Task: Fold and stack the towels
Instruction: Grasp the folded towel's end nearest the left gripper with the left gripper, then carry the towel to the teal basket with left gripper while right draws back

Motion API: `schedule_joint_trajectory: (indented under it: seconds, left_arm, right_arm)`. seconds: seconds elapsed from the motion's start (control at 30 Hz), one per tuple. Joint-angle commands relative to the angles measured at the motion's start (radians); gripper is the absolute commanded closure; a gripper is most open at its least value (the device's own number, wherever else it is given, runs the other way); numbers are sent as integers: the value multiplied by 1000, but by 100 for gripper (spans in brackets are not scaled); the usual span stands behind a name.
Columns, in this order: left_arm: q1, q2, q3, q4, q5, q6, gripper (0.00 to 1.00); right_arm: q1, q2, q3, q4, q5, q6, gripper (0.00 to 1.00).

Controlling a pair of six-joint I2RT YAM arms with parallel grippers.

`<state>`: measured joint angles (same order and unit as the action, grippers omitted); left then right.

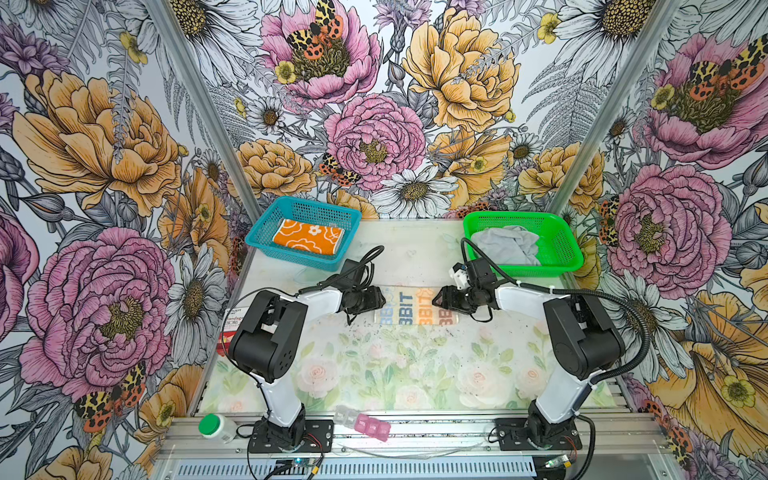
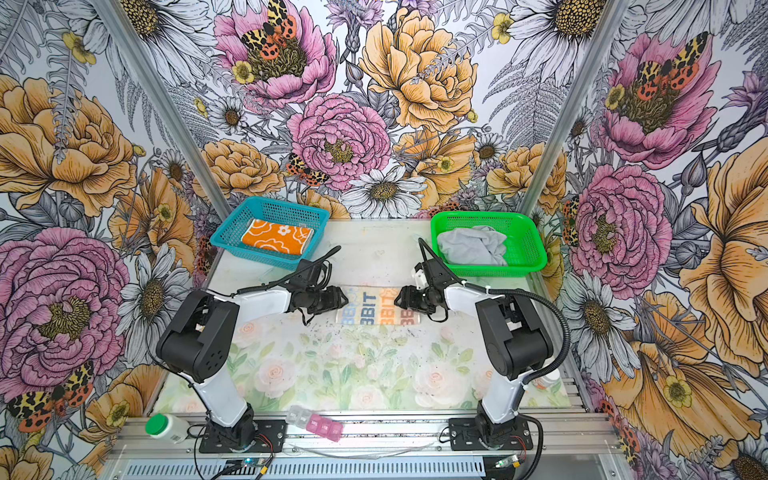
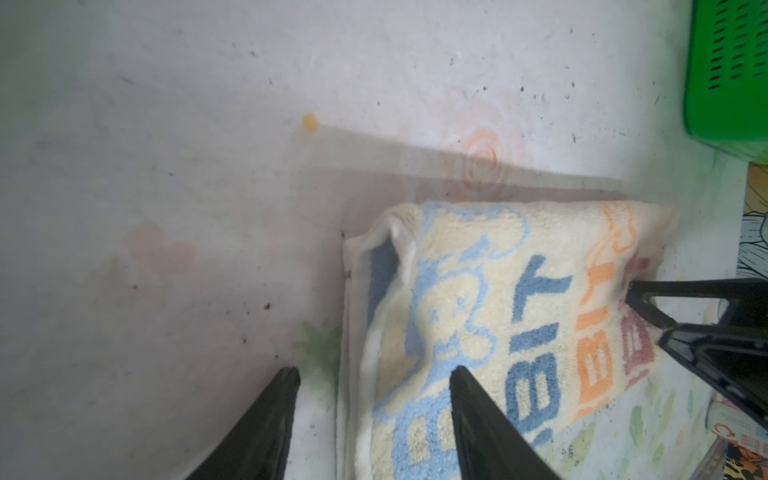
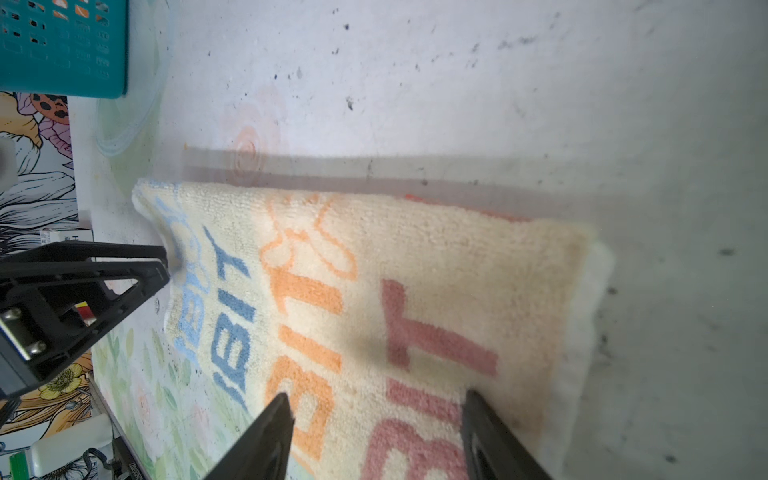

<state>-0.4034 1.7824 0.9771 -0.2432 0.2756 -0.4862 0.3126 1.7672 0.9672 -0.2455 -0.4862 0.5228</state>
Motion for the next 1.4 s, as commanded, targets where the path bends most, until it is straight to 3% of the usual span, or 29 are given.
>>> schedule_joint_trajectory:
  seconds: [0.0, 0.27, 0.33, 0.43, 0.47, 0.67, 0.77, 0.83, 0.93, 1.13, 1.27, 1.37]
  left_arm:
    - [-26, 28, 27, 1, 19, 15, 43]
    - [-91, 113, 77, -3, -59, 6, 60]
    - [-98, 142, 110, -18, -63, 6, 72]
    - [-104, 164, 156, -46, -69, 9, 99]
    - [-103, 162, 168, -56, -72, 10, 100]
    - [-89, 109, 299, -211, -143, 78, 100]
    - [-74, 117, 418, -348, -176, 133, 100]
    - [-59, 142, 499, -436, -198, 172, 100]
    - [-54, 181, 611, -550, -253, 232, 100]
    - [-56, 242, 788, -703, -395, 315, 100]
    - [-60, 244, 867, -758, -455, 341, 100]
    - [-60, 231, 902, -774, -478, 363, 100]
  right_arm:
    - [-7, -24, -4, -18, -1, -15, 33]
    - [-2, -3, 67, -20, -30, -34, 33]
    - [-3, 12, 114, -33, -48, -56, 32]
    - [-3, 22, 178, -71, -40, -103, 27]
    - [-2, 16, 191, -73, -31, -115, 24]
    - [27, -24, 165, -15, 11, -132, 19]
    - [59, -37, 61, 196, -2, -82, 18]
    - [68, -37, -28, 412, -50, -20, 17]
    - [65, -53, -78, 581, -146, 63, 17]
    - [97, -153, -131, 579, -68, -51, 11]
    - [103, -135, -131, 578, -32, -58, 1]
    - [109, -97, -128, 621, -49, -35, 1]
